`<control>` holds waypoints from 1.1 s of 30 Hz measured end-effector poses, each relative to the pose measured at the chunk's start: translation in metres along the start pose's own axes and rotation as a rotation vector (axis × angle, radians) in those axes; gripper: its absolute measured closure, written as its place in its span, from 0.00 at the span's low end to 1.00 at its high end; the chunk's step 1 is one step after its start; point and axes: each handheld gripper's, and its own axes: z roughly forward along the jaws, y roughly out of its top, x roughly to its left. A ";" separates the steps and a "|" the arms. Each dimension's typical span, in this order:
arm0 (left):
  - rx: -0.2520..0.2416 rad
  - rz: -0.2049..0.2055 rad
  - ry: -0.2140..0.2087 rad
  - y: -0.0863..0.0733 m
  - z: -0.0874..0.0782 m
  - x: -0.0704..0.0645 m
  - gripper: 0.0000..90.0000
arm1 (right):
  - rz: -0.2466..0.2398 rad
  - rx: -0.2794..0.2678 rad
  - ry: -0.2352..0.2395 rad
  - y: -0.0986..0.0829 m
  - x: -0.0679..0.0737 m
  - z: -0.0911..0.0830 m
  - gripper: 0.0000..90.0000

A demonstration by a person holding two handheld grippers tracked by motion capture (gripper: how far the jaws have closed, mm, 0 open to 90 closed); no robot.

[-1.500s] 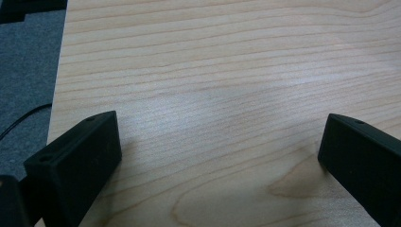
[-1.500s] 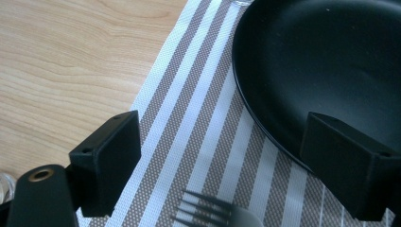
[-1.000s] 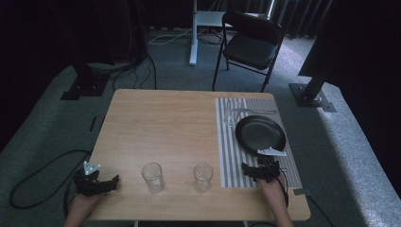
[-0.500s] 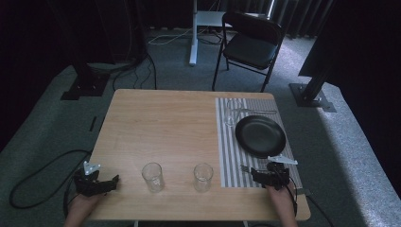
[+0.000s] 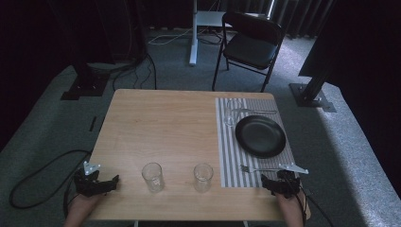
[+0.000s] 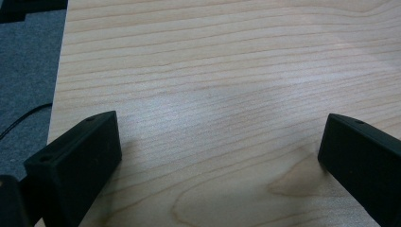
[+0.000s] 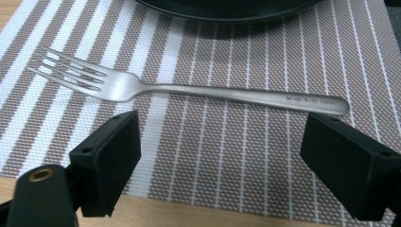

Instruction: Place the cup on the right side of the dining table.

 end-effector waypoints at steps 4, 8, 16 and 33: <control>0.000 0.000 0.000 0.000 0.000 0.000 0.01 | 0.001 0.005 -0.025 -0.006 -0.004 0.001 0.14; 0.001 0.002 -0.001 0.000 0.000 0.000 0.01 | 0.009 0.018 -0.032 -0.013 -0.008 0.004 0.14; 0.001 0.002 -0.001 0.000 0.000 0.000 0.01 | 0.023 -0.010 -0.075 -0.022 -0.009 0.005 0.13; 0.001 0.002 0.000 0.000 0.000 0.000 0.01 | 0.023 -0.080 -0.080 -0.031 -0.008 0.005 0.13</control>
